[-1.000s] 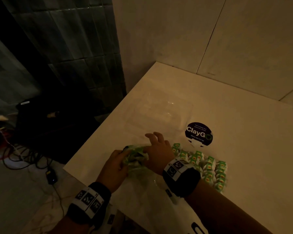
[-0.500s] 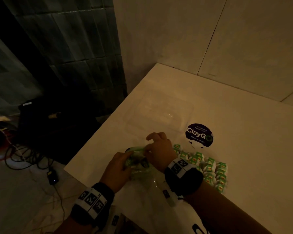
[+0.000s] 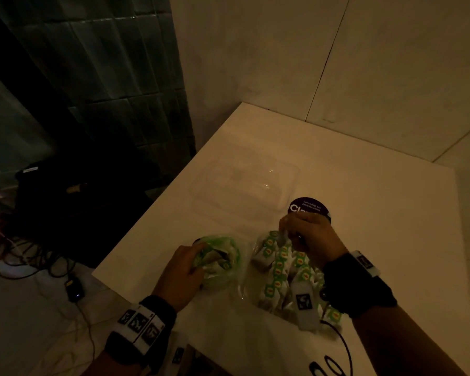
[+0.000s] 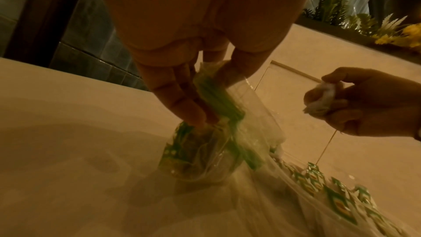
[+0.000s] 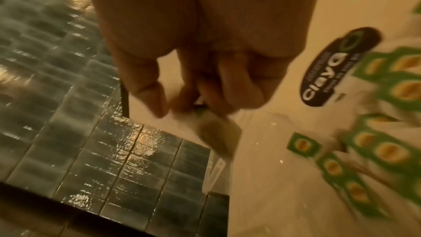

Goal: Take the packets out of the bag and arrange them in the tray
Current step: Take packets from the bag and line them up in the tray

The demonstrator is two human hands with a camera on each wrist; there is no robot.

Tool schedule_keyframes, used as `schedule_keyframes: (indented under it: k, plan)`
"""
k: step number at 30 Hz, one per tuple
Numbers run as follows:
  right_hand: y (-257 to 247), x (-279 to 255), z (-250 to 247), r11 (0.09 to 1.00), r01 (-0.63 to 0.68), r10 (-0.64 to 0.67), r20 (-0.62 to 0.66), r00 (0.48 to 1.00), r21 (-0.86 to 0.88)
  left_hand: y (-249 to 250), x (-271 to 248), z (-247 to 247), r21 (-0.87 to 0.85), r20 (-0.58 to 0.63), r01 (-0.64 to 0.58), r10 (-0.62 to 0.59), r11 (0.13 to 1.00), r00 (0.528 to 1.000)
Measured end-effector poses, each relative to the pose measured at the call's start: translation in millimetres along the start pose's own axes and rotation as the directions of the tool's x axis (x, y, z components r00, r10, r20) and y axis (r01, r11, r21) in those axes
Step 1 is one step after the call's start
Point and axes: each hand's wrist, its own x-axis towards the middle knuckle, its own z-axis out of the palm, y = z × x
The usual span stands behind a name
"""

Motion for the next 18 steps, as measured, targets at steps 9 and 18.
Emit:
schedule_keyframes:
  k: [9, 18]
  plan:
    - [27, -4, -2, 0.887, 0.007, 0.000, 0.015, 1.000, -0.462, -1, 2, 2, 0.012, 0.006, 0.014, -0.014, 1.000, 1.000]
    - [33, 3, 24, 0.856, -0.275, 0.288, -0.038, 0.957, -0.437, -2, 3, 1, -0.031, -0.001, 0.017, -0.017, 0.999, 1.000]
